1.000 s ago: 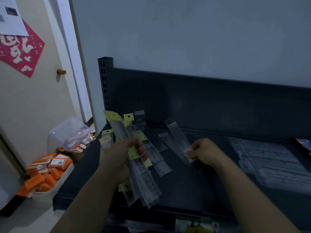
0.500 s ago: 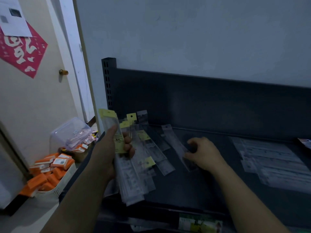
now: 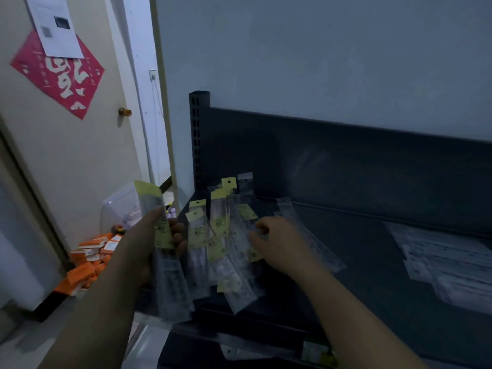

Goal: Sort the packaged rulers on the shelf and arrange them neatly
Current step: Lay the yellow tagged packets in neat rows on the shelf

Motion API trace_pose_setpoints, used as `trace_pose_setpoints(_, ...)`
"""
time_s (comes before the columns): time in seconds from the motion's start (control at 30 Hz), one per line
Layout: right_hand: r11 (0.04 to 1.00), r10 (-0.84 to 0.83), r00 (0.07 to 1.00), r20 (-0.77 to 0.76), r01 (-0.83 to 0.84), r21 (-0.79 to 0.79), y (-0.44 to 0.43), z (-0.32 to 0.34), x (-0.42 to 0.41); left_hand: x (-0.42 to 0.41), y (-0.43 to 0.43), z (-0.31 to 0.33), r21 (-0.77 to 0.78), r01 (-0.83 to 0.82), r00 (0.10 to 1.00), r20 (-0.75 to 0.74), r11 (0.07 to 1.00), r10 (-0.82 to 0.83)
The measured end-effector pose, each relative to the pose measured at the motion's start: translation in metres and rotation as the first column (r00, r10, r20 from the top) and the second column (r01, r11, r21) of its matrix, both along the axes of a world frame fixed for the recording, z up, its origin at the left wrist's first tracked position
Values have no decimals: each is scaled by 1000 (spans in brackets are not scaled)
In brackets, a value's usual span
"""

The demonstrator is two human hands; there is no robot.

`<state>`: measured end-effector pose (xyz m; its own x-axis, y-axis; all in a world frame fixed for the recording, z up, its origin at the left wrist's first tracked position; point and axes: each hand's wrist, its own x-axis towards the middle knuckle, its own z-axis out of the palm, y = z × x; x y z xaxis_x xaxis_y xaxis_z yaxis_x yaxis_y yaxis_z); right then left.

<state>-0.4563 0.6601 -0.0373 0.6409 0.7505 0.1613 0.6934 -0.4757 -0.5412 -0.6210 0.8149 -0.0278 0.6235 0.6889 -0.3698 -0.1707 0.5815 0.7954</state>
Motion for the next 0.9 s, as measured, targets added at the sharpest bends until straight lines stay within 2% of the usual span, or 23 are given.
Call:
trace_pose_setpoints(0.07,997,73,996,-45,-74,-8,7,4,-15,-5,3,-4,11,6,999,-54,1000,-6)
trace_pose_setpoints(0.17,985,130,990,-60,-136,-107,16,10,-36,-10,4,-11,17,64,993,-105,998,-62)
trace_pose_setpoints(0.27,978,125,992,-36,-129,-166,19,11,-47,-14,1,-11,1,113,990,-85,994,-113)
trace_pose_setpoints(0.43,984,72,990,-119,-90,-151,20,6,-39,-13,-1,-7,-4,132,982,-137,991,-131)
trace_pose_setpoints(0.57,985,38,989,-146,-62,-159,19,6,-34,-7,-11,-5,-30,142,982,-119,989,-145)
trace_pose_setpoints(0.77,996,-2,976,-218,-16,-82,14,8,-23,7,-29,-5,-61,168,981,-90,984,-173)
trace_pose_setpoints(0.9,998,25,940,-341,-6,55,8,7,-25,17,-41,-10,-21,162,979,-125,987,-163)
